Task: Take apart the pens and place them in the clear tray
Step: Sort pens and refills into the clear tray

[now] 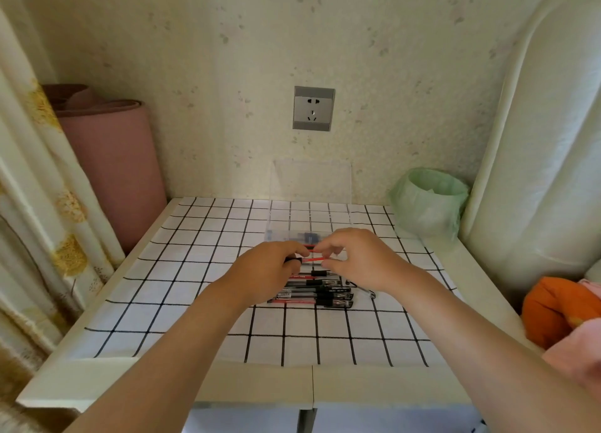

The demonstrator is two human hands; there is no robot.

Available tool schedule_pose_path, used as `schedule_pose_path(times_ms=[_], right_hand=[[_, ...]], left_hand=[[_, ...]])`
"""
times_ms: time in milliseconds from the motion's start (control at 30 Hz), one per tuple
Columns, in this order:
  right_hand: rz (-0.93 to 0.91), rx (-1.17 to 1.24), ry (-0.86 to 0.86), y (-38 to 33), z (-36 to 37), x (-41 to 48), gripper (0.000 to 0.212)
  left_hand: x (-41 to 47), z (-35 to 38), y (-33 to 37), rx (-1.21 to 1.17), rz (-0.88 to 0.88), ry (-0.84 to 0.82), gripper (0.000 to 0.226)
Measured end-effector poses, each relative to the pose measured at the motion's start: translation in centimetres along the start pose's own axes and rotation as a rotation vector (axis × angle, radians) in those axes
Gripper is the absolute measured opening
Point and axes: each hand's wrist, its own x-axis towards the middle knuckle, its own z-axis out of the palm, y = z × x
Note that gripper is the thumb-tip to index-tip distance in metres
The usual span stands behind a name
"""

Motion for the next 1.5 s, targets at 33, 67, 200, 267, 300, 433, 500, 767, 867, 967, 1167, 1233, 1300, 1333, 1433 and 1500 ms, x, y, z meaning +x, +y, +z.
schedule_pose_path(times_ms=[33, 67, 200, 267, 300, 433, 500, 767, 867, 967, 1167, 1233, 1300, 1333, 1433, 1500], right_hand=[[0.010, -0.009, 0.015, 0.2, -0.1, 0.0, 0.014], [0.016, -0.019, 0.025, 0.3, -0.3, 0.0, 0.010], [0.031, 0.015, 0.015, 0.4, -0.1, -0.3, 0.010], [0.032, 0.048, -0.022, 0.3, 0.1, -0.4, 0.016], [0.033, 0.051, -0.040, 0.4, 0.1, -0.5, 0.019], [0.061, -0.064, -0.031, 1.8, -0.9, -0.6, 0.025], [0.105, -0.144, -0.054, 2.8, -1.4, -1.0, 0.022], [0.171, -0.275, -0.227, 3.7, -0.9, -1.5, 0.024], [0.148, -0.327, -0.233, 3.8, -0.5, -1.3, 0.023], [0.133, -0.361, -0.261, 3.8, -0.2, -1.1, 0.023], [0.117, -0.425, -0.298, 3.4, 0.1, -0.7, 0.024], [0.113, -0.435, -0.296, 3.3, 0.2, -0.6, 0.023], [0.109, -0.432, -0.286, 3.2, 0.1, -0.6, 0.019], [0.104, -0.424, -0.269, 3.2, 0.0, -0.6, 0.017], [0.082, -0.358, -0.151, 2.9, 0.0, -0.5, 0.013], [0.100, -0.214, -0.066, 2.4, 0.1, -0.5, 0.010]], left_hand=[[0.1, 0.0, 0.1, 0.002, 0.003, 0.004, 0.027], [0.1, 0.1, 0.3, 0.006, 0.009, 0.006, 0.027], [0.3, 0.4, 0.9, 0.008, 0.026, -0.013, 0.028], [0.4, 0.6, 1.2, 0.007, 0.031, -0.025, 0.028], [0.4, 0.6, 1.3, 0.009, 0.031, -0.030, 0.029], [0.6, 0.9, 1.4, 0.072, 0.022, -0.038, 0.031], [0.6, 1.0, 1.4, 0.106, 0.023, -0.037, 0.032], [0.8, 1.4, 1.7, 0.136, 0.039, -0.065, 0.027], [0.8, 1.4, 1.8, 0.134, 0.040, -0.062, 0.024], [0.9, 1.6, 1.7, 0.135, 0.047, -0.059, 0.024], [0.7, 1.5, 1.6, 0.135, 0.037, -0.070, 0.025], [0.7, 1.5, 1.4, 0.131, 0.040, -0.078, 0.025], [0.6, 1.4, 1.4, 0.126, 0.042, -0.082, 0.025], [0.5, 1.4, 1.4, 0.123, 0.042, -0.081, 0.025], [0.4, 1.1, 1.4, 0.111, 0.042, -0.066, 0.024], [0.3, 1.0, 1.4, 0.106, 0.049, -0.043, 0.024]])
